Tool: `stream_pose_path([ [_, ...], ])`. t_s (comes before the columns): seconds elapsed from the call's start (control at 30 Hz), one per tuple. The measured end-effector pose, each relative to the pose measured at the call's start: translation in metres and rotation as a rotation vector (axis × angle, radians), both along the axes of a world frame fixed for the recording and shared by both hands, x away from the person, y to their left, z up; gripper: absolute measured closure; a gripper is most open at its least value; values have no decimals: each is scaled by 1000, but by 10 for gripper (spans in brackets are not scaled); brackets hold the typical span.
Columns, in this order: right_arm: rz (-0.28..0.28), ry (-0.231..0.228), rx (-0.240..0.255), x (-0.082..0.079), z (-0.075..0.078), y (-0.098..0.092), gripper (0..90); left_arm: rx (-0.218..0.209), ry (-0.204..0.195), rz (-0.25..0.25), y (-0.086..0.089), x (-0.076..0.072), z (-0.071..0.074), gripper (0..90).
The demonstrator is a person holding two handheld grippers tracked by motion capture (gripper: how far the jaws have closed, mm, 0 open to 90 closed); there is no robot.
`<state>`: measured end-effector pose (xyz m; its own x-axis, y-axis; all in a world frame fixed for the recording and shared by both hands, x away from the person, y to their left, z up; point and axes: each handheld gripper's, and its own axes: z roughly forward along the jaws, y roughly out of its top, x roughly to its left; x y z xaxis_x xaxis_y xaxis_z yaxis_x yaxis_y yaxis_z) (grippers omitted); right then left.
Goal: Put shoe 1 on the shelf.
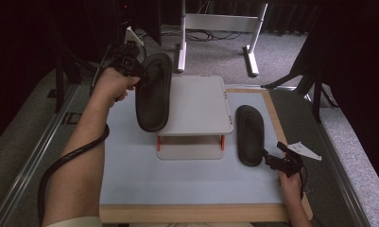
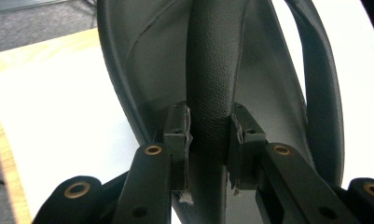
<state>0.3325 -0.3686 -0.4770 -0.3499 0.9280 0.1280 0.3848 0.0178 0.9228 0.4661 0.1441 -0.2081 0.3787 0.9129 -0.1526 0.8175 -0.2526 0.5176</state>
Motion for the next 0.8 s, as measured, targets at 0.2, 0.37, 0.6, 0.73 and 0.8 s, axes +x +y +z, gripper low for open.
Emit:
stream_pose_path([
  [0.2, 2, 0, 2, 0, 0, 0, 122, -4, 2, -37, -28, 4, 0, 725],
  [0.37, 4, 2, 3, 0, 0, -1, 122, -17, 4, -48, -47, 7, 0, 725],
  [0.6, 4, 2, 6, 0, 0, -1, 122, -15, 30, -47, -66, 13, -4, 725],
  [0.73, 5, 1, 7, 0, 0, -1, 122, 2, 52, -27, -71, 17, -12, 726],
  [0.8, 6, 2, 10, 0, 0, -1, 122, 25, 55, -15, -72, 19, -17, 726],
])
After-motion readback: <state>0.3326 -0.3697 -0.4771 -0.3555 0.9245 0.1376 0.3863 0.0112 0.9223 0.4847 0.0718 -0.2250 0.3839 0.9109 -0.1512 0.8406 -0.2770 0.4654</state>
